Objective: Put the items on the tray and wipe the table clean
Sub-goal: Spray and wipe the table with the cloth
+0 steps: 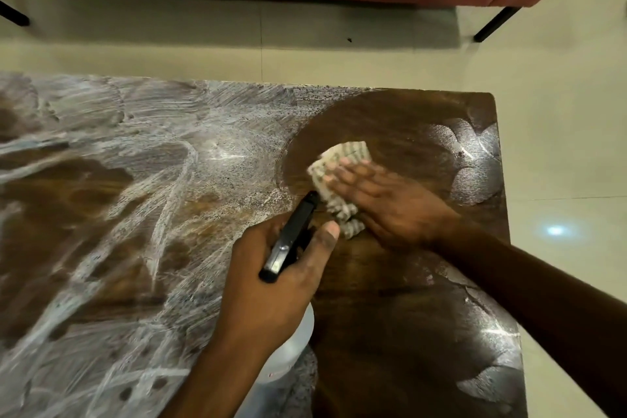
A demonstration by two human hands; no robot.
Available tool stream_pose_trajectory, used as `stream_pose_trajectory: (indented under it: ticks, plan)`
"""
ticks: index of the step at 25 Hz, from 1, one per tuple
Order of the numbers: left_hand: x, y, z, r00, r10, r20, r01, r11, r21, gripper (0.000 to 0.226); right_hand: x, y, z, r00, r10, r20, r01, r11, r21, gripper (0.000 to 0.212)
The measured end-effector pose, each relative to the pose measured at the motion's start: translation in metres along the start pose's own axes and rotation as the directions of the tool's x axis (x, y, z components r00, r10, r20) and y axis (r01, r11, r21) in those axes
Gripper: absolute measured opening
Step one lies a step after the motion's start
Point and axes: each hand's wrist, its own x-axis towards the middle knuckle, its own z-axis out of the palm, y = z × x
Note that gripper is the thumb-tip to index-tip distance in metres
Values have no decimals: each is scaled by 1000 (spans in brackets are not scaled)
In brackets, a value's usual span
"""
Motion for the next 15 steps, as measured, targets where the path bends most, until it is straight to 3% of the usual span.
stream_pose_trajectory:
  ticks: [1,3,5,6,7,8,11,13,15]
  plan:
    - [0,1,-2,1000,0,13,0,1000,-11,42,-11,21,-5,988,152,-36,-151,988,26,69]
    - [1,0,-8,999,0,32,1,1000,-18,40,-13,50,-22,852,512,-110,-490,854,176,69]
    - [0,0,-13,999,6,33,-6,1000,-9,38,21,46,-31,669,724,-166,-662,682,311,68]
    - [-1,0,-15,999,14,34,-14,1000,-5,37,45,34,-33,627,762,-164,-686,639,347,68]
    - [-2,0,-16,999,25,36,-24,1000,-3,35,70,19,-34,645,748,-156,-668,651,360,70]
    - [-4,0,-16,999,34,35,-34,999,-2,34,92,1,-33,712,687,-146,-611,709,353,75]
    - [-8,-4,-19,997,63,36,-64,998,19,38,126,-56,-26,955,287,-79,-261,934,246,78]
    - [-12,-8,-25,997,58,54,-60,998,33,43,103,-67,-14,999,-40,3,39,991,128,67]
    - [-18,-11,-32,998,18,67,-22,998,61,52,56,-47,-7,987,-137,82,131,988,76,64]
